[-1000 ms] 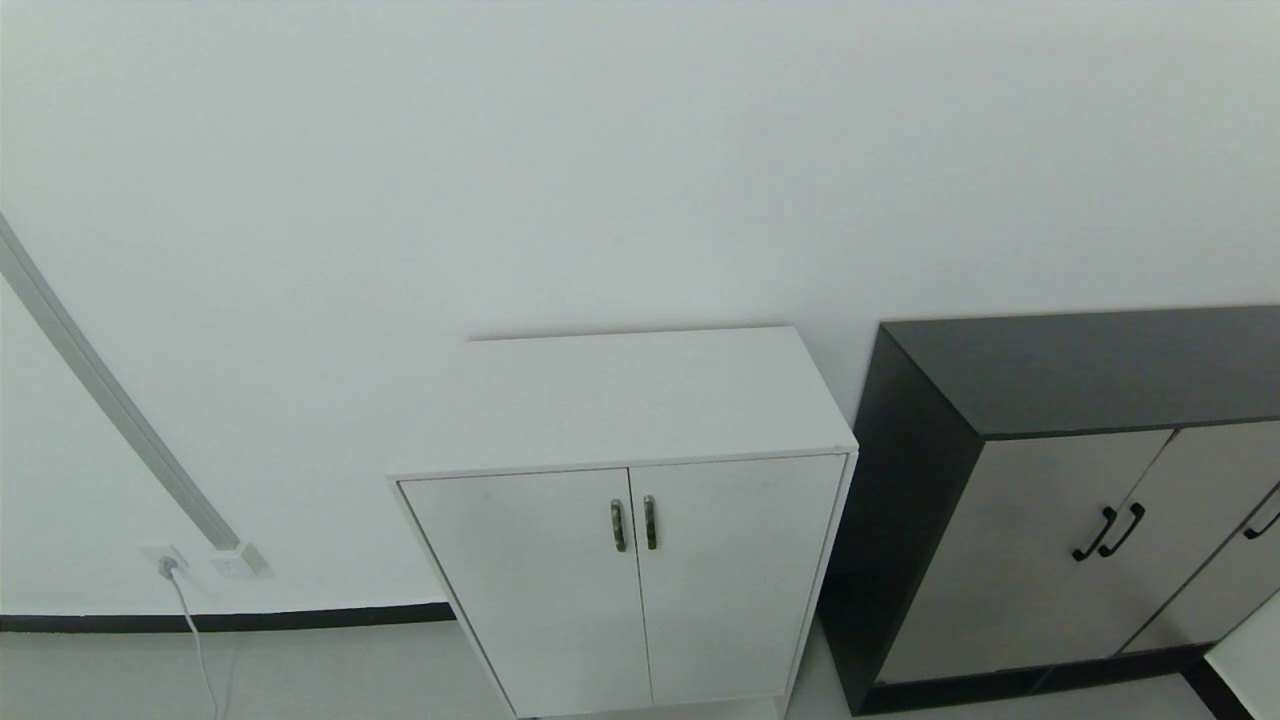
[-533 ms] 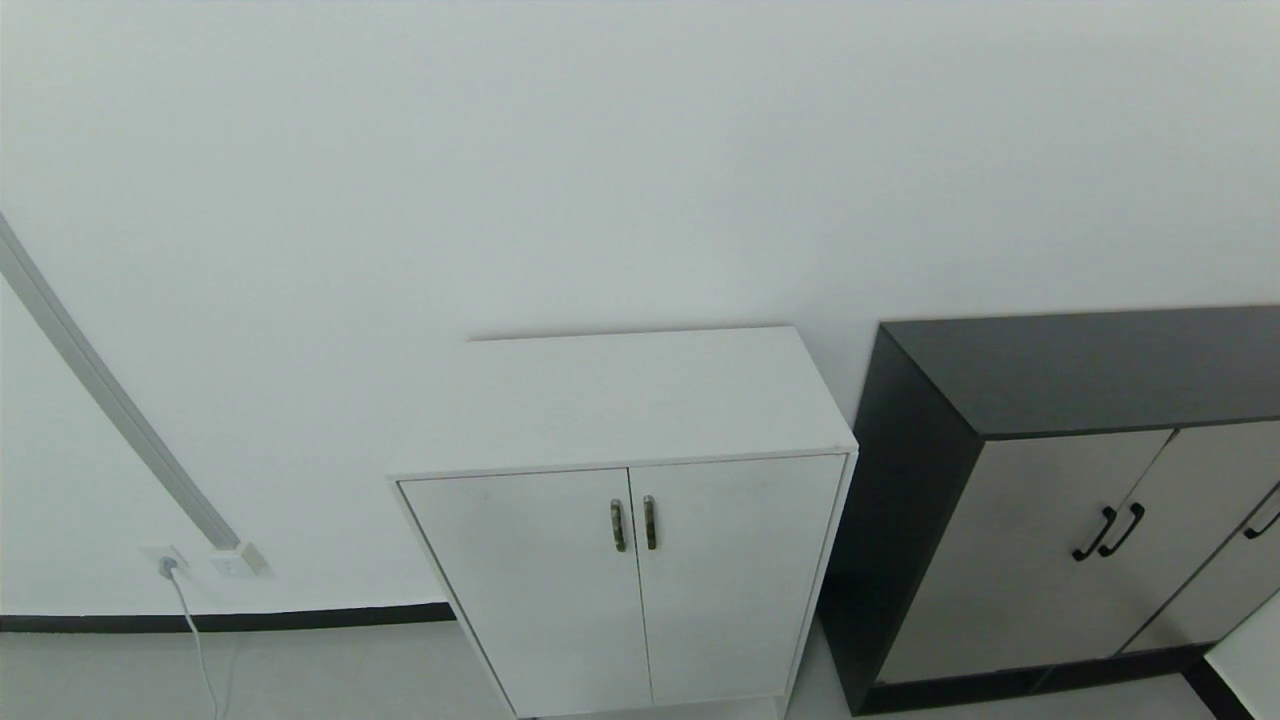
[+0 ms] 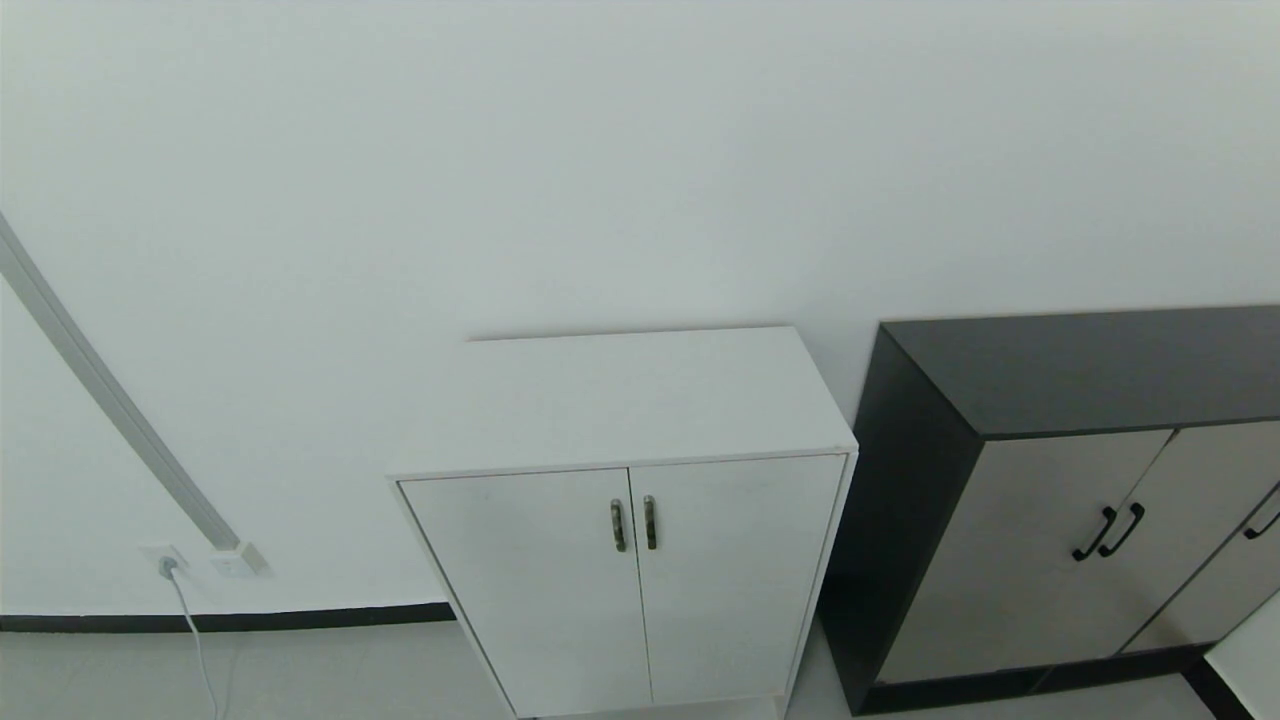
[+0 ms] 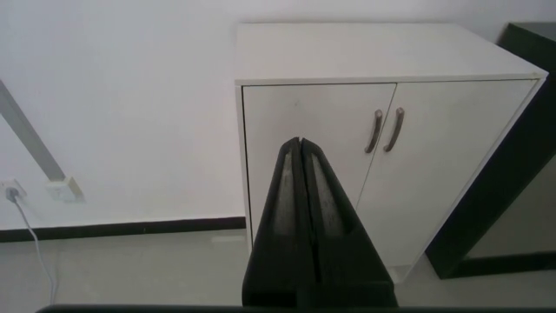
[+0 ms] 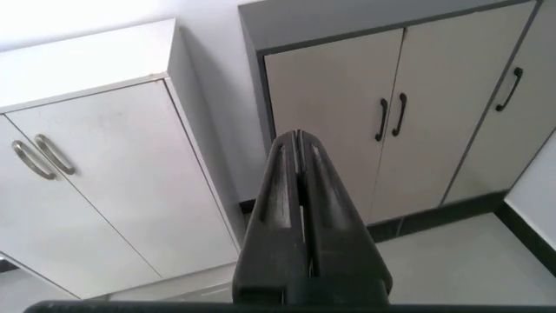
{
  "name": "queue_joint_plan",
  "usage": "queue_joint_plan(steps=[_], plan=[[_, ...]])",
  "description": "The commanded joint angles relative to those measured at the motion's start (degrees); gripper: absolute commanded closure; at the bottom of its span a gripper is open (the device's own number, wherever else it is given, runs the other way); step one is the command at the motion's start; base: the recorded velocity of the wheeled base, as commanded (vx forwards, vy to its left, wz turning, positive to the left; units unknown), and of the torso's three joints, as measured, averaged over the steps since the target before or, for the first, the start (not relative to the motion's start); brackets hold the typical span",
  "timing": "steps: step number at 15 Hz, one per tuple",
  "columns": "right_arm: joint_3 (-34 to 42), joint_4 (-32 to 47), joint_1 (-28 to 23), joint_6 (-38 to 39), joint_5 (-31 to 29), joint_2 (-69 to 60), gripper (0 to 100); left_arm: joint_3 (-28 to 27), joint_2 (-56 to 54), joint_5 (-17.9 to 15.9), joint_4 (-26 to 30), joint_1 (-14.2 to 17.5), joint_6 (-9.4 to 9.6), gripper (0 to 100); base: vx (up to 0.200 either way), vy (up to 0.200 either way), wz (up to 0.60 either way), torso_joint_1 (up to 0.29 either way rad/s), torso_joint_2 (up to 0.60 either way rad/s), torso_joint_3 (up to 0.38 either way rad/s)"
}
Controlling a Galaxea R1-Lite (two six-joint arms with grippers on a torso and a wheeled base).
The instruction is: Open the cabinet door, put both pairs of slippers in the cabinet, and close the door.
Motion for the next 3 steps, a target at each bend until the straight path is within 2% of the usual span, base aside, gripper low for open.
queue_joint_plan(steps=[1,3], plan=[[0.0,0.0,-0.02,-0.14,0.01,-0.02,100,0.0,0.07,0.02,-0.01,0.02,-0.01,100,0.0,0.0,0.0,0.0,0.0,0.0],[0.0,0.09,-0.02,-0.32,0.01,-0.02,100,0.0,0.07,0.02,-0.01,0.02,-0.01,100,0.0,0.0,0.0,0.0,0.0,0.0]])
